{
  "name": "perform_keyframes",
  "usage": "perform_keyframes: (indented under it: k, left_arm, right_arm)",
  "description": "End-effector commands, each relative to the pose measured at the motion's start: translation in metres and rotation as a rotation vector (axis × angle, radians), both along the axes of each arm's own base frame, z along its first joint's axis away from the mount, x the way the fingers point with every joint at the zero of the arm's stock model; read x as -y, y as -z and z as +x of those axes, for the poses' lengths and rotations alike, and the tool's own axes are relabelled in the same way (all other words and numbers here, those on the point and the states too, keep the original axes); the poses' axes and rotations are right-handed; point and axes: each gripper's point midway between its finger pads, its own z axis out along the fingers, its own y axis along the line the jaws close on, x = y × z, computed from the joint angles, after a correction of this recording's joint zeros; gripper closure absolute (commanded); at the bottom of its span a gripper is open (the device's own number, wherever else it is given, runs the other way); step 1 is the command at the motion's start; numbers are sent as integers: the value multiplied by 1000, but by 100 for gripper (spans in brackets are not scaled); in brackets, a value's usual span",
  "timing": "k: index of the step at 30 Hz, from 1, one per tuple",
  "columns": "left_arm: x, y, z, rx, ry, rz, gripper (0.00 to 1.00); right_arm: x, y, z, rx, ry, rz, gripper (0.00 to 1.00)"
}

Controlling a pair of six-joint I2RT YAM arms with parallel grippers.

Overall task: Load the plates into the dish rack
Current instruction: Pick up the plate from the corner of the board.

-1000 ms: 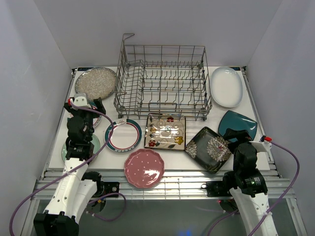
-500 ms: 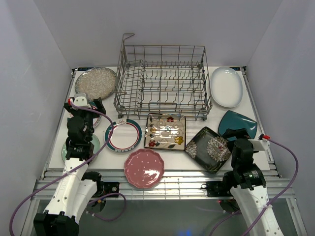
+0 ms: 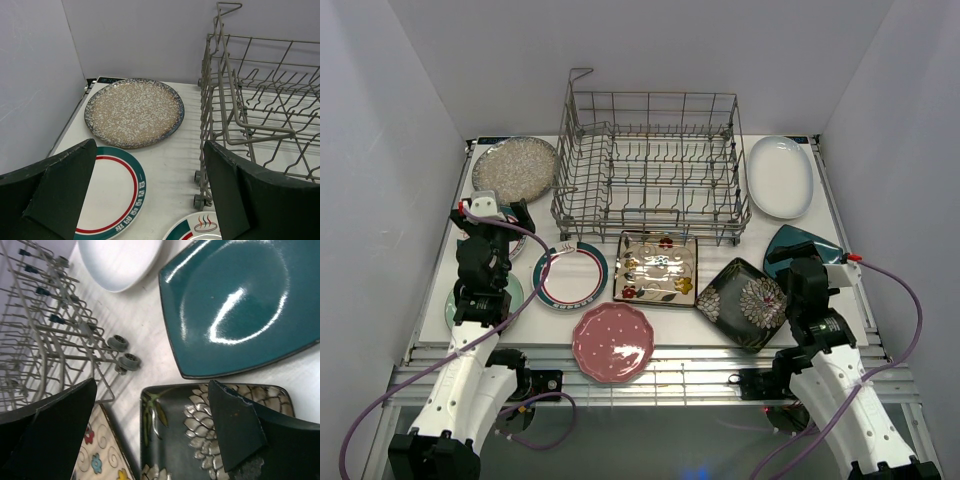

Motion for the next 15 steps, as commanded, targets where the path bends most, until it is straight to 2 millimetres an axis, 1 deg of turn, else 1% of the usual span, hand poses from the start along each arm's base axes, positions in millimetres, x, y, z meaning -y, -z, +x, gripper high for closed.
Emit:
perform_keyframes:
  k: [1,3,4,5,6,7,8,9,12,14,15]
  left_arm:
    - [-2,-4,-4,23,-5,5,2]
    - [-1,-4,-4,25,-3,4,2]
    - [-1,-4,-4,25,-3,4,2]
    - [-1,-4,-4,25,-1,4,2]
    - [-1,-4,-4,25,0,4,2]
    - [-1,-5,-4,26,0,4,2]
    - [0,-5,-5,28,2,4,2]
    - [-1,-5,-5,28,-1,4,2]
    - [-2,-7,-6,34,-4,3,2]
    - [-1,-7,-6,34,-1,3,2]
    - [-1,-6,-6,29,-1,3,2]
  right_arm:
    - [-2,-36,22,150,22,34,4]
    - [1,-46,26,158,39,24,4]
    - [1,-45,30,142,40,16,3]
    - [0,-54,34,155,39,16,1]
    - [0,-56,37,153,32,7,0]
    - [-1,-58,41,167,34,12,4]
    - [-2,-62,44,190,31,13,4]
    - [-2,-61,45,196,17,-4,4]
    - [2,-69,52,239,38,0,2]
    - [8,-68,57,222,51,-7,2]
    - [4,-71,61,222,18,6,2]
